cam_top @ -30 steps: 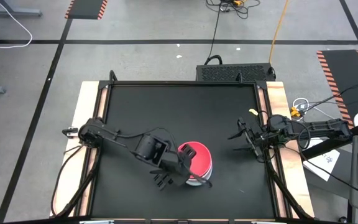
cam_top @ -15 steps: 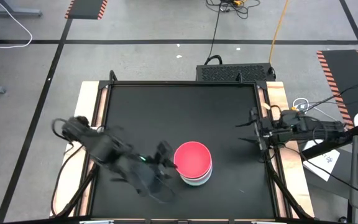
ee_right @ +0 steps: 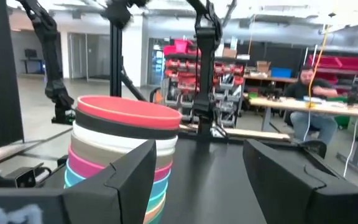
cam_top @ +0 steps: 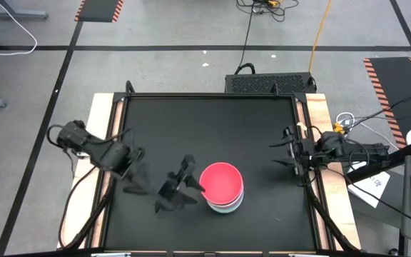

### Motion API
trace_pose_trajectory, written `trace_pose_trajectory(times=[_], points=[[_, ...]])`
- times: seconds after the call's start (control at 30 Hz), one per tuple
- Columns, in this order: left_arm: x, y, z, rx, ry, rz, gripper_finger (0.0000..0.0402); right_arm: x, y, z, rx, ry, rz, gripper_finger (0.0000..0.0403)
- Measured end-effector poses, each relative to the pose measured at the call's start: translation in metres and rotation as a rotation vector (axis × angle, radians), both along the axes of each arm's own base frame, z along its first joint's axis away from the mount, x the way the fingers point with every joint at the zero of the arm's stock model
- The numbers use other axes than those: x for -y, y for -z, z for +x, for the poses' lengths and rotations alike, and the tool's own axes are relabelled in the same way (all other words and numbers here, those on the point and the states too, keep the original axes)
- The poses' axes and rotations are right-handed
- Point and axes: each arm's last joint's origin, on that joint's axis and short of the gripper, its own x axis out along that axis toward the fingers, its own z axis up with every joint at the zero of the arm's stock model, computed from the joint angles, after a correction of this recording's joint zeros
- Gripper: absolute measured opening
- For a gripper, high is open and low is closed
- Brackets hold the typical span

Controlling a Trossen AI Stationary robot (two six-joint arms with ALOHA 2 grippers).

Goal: Nest bowls inside each other
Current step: Return to Home Position

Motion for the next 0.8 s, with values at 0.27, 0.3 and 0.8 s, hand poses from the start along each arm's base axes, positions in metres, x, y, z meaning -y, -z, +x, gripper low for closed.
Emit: trace_pose_trajectory(times=[0.27,0.3,0.8], points=[[-0.071,0.033,0.018,0.058,-0.005,-0.07,0.02,0.0,0.006,0.001,0.0,-0.003,0.02,0.0235],[-0.082,0.037,0.016,0.057,-0.03,-0.074,0.02,0.0,0.006,0.001,0.0,-0.003,0.022,0.0235],[-0.128,0.08,-0.13,0.17,-0.231,-0.332,0.02,0.0,0.011,0.002,-0.053,-0.003,0.032,0.0235]])
